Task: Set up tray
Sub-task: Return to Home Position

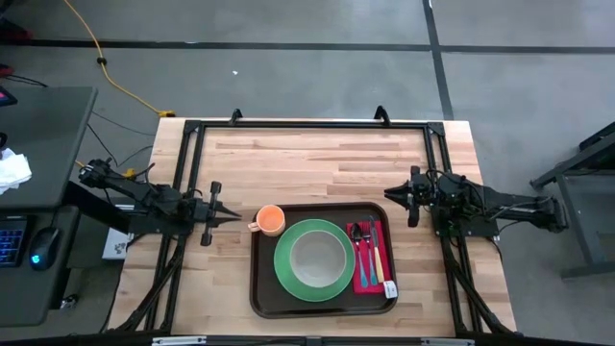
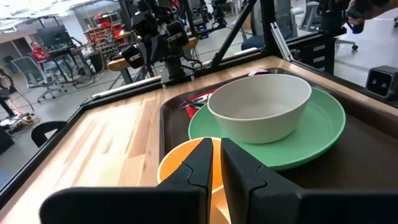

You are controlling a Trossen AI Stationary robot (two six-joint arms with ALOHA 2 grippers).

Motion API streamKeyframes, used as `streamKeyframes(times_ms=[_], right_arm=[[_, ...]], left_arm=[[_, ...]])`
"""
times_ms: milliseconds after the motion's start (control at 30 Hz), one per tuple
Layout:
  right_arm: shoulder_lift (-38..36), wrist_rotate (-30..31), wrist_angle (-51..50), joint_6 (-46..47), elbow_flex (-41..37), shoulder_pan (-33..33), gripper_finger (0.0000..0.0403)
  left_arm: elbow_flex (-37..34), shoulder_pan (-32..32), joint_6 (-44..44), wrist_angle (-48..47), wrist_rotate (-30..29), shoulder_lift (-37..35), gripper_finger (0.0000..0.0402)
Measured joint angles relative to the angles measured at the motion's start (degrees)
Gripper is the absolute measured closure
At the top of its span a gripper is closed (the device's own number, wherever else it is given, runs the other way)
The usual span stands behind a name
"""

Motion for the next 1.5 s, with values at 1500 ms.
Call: streamKeyframes(times_ms=[1500], right_arm=[[0.0, 0.4, 0.3, 18.3, 0.0, 0.0, 0.0355]], left_arm=[[-0.1, 0.0, 2.9, 0.1, 1.2, 0.0, 0.0339]])
